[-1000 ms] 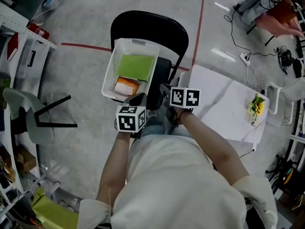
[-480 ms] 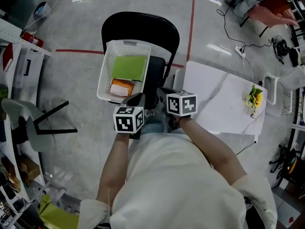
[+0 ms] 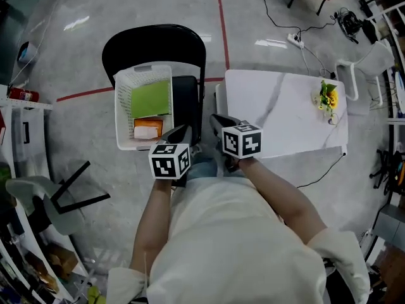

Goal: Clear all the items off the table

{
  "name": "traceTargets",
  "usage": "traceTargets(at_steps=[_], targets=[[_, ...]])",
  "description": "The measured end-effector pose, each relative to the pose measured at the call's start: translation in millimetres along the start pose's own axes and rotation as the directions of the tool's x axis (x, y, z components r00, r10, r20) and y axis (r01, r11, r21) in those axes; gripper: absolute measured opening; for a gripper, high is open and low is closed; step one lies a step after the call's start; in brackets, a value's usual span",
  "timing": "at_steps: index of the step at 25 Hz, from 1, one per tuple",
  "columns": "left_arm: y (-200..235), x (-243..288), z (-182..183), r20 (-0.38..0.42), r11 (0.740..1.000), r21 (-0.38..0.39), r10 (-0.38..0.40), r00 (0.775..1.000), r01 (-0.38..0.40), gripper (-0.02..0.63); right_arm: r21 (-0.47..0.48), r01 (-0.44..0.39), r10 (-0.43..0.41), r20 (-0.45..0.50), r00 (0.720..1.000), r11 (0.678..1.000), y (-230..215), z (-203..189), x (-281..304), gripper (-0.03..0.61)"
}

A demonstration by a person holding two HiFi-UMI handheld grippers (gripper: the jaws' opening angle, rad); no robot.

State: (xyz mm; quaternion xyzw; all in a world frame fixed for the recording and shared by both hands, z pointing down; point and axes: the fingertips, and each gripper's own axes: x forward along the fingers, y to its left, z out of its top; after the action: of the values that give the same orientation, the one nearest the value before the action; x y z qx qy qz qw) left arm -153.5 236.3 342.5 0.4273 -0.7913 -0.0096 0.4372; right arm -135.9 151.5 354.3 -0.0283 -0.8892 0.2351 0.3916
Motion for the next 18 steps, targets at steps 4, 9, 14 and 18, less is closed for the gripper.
traceTargets(at_steps=[4, 9, 14, 18], targets=[[-20, 12, 4, -0.026, 0.997, 0.055, -0.058, 0.998, 0.059, 0.009, 0.065, 0.051, -0.054, 0.045, 0.998, 0.997, -23, -1, -18, -0.002], [-45, 23, 7, -0.055, 0.986, 0.129, -0.101, 0.993, 0.107, 0.009, 0.156, 0.076, -0.090, 0.086, 0.992, 0.985, -44, -6, -39, -0.002], [-70, 28, 5, -0.078, 0.972, 0.179, -0.140, 0.987, 0.152, 0.009, 0.162, 0.095, -0.115, 0.122, 0.986, 0.982, -54, -12, -63, -0.002], [-97, 34, 3, -0.106, 0.956, 0.222, -0.170, 0.980, 0.190, 0.009, 0.180, 0.113, -0.137, 0.126, 0.983, 0.977, -71, -18, -78, -0.002]])
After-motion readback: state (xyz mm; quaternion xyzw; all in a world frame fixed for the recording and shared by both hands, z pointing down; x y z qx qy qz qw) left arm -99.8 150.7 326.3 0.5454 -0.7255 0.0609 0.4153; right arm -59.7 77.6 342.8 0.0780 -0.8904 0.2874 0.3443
